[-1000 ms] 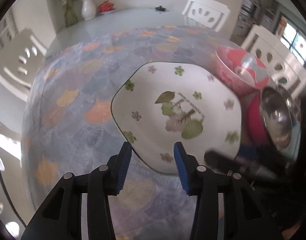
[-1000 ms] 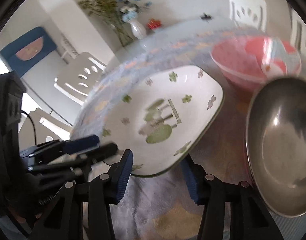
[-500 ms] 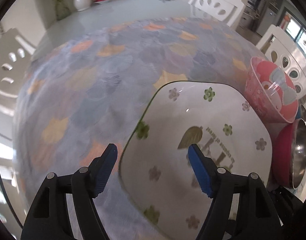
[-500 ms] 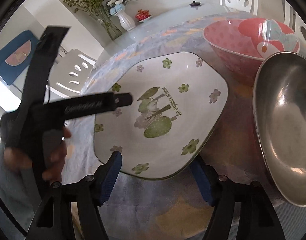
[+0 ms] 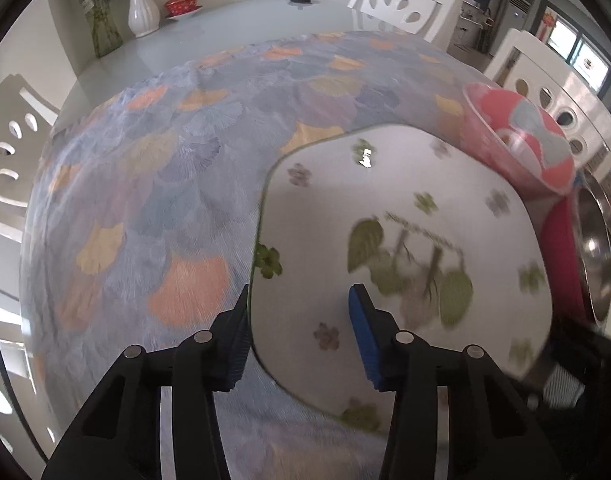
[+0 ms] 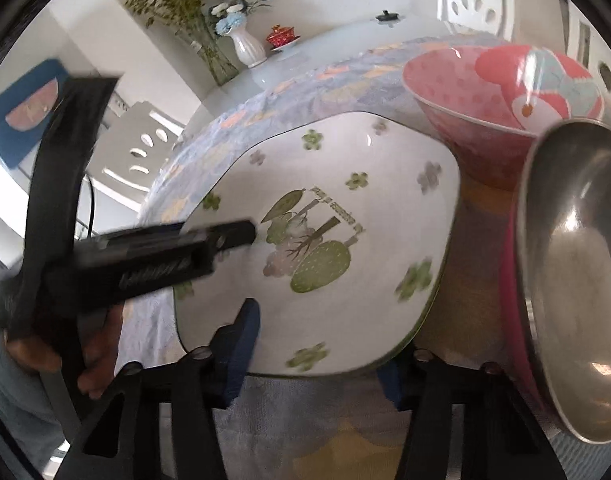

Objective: Organize plates and bowls

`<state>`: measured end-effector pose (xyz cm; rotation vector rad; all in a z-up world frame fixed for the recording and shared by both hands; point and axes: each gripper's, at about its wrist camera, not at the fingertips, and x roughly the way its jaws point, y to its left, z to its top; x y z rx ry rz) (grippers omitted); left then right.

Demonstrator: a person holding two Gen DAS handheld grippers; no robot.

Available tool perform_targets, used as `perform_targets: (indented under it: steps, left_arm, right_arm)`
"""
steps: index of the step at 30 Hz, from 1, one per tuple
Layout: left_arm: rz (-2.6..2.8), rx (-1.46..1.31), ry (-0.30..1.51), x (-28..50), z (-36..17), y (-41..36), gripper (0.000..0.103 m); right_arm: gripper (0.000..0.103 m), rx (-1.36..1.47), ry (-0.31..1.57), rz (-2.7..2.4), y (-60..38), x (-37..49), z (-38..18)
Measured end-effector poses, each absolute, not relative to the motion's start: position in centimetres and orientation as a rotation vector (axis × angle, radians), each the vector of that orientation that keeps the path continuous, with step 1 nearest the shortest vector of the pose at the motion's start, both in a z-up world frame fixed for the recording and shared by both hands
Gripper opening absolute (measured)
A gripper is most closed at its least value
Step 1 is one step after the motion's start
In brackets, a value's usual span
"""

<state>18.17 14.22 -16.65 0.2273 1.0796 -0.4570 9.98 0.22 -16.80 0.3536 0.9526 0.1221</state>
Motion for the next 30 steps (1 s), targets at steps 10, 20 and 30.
perform_targets:
  steps: [10,20,30]
  left_arm:
    - [-0.477,0.196,1.073,14.3,-15.5,15.0,0.041]
    - [-0.397,0.133,1.082,12.3,-14.9,16.5,0.041]
    - [-0.279,0.086,1.047,15.8,-14.1,18.9,0.071]
  right_arm:
    - [0.048,0.377,0.910,0.163,-0.4,7.7,-15.8]
    - [0.046,0.306,0.952,0.292,1.8,6.4,-15.5]
    - [0.082,0.397,0.976,0.136,0.3,7.7,-15.5]
